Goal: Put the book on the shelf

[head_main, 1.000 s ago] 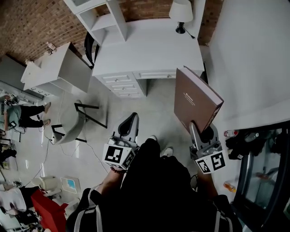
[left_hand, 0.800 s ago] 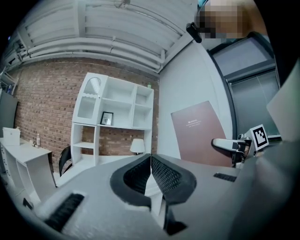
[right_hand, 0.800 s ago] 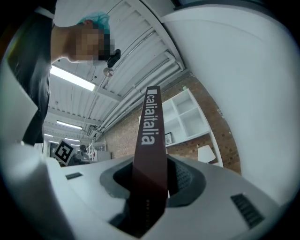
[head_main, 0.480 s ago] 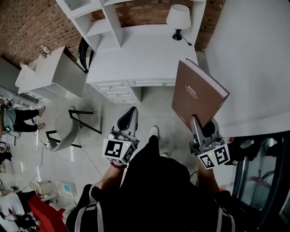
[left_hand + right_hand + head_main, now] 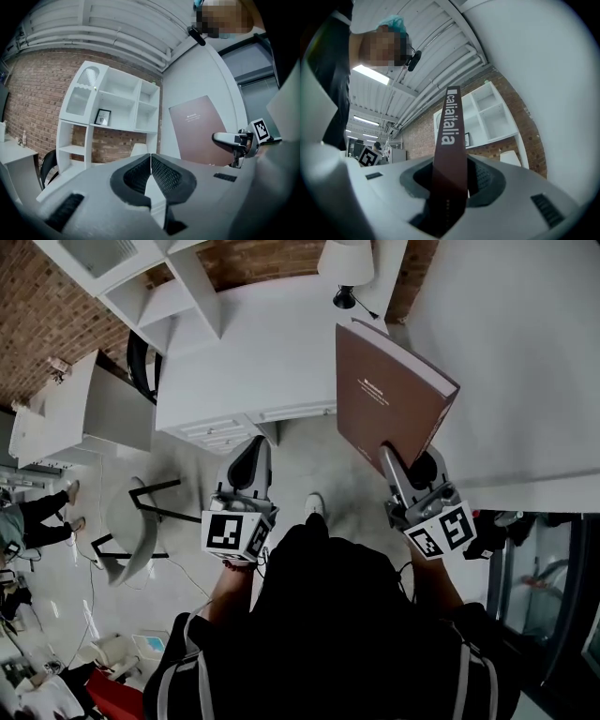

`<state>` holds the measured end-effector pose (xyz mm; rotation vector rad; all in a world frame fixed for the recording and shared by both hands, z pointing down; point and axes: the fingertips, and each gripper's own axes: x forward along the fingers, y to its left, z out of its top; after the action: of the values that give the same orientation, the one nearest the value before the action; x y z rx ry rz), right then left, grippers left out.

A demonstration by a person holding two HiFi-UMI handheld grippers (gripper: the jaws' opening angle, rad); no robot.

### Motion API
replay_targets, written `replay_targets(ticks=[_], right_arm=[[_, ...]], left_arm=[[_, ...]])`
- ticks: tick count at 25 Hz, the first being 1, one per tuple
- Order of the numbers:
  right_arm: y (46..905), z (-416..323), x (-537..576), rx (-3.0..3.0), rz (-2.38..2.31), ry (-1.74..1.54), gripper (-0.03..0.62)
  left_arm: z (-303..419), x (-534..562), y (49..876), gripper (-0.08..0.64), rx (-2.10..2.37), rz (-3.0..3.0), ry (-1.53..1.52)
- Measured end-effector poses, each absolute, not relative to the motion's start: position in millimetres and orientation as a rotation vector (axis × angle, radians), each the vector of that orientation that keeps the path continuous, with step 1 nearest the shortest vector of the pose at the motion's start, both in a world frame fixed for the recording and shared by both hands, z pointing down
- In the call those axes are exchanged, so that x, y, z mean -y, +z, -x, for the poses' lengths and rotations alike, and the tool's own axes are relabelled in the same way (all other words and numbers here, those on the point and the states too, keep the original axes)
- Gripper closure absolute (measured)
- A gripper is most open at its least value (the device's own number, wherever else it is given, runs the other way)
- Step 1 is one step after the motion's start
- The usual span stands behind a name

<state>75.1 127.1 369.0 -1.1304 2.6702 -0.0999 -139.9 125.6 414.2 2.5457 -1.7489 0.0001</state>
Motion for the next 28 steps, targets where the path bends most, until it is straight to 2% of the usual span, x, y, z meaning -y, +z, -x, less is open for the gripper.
replay_targets(ticks=[10,18,28], right_arm=[[368.2,-52.4,-66.8,-2.642,1.209,-0.092,0.442],[353.8,-79.8,-23.4,-2.601,1.26,-0.048,0.442],[338.4,-104.8,81.6,-2.571,1.173,-0.021,0.442]], left_arm=[[168.0,-50.7,420.9,0.54,1.716,-2.556,-0.013],[152.1,-7.6,411.5,0.54,1.71,-2.576,-0.002],[130.3,82.1,389.7,0.54,1.805,-2.571,0.044]])
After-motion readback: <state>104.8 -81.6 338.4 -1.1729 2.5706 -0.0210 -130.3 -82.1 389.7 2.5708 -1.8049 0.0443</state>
